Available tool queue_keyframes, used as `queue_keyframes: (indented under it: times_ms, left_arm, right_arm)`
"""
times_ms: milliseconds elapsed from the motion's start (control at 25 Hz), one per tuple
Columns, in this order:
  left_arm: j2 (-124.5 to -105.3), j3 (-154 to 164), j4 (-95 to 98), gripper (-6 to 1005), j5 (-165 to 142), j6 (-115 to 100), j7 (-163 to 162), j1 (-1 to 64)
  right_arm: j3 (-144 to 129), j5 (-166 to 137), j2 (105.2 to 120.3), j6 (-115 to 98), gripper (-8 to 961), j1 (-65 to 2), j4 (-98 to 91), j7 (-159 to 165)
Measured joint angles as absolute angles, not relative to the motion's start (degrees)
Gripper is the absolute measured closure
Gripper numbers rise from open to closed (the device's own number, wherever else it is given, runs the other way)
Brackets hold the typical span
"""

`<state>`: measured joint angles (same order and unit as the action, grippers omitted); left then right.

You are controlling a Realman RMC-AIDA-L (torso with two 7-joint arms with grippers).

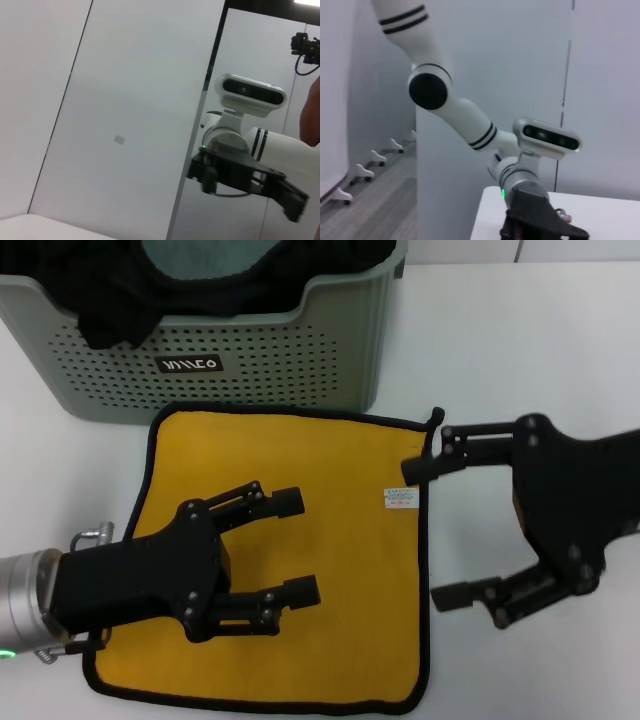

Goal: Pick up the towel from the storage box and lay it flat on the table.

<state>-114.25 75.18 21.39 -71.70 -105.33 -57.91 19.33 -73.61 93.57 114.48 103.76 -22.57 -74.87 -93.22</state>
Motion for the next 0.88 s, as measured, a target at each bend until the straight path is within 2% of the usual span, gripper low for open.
queue_keyframes:
  times_ms: [360,880]
  left_arm:
    - [-114.38,73.3,23.4,105,-70.9,-111.9,-54.9,18.1]
    - [-114.76,72.8,24.2,106,-71.0,-116.2,-53.8,18.4]
  right_arm:
    - [-74.3,94.6,114.59,103.9,67,-19.0,-71.9,-99.6]
    - [-73.9,96.0,114.43,104.0,67,-19.2,-68.4,-103.2]
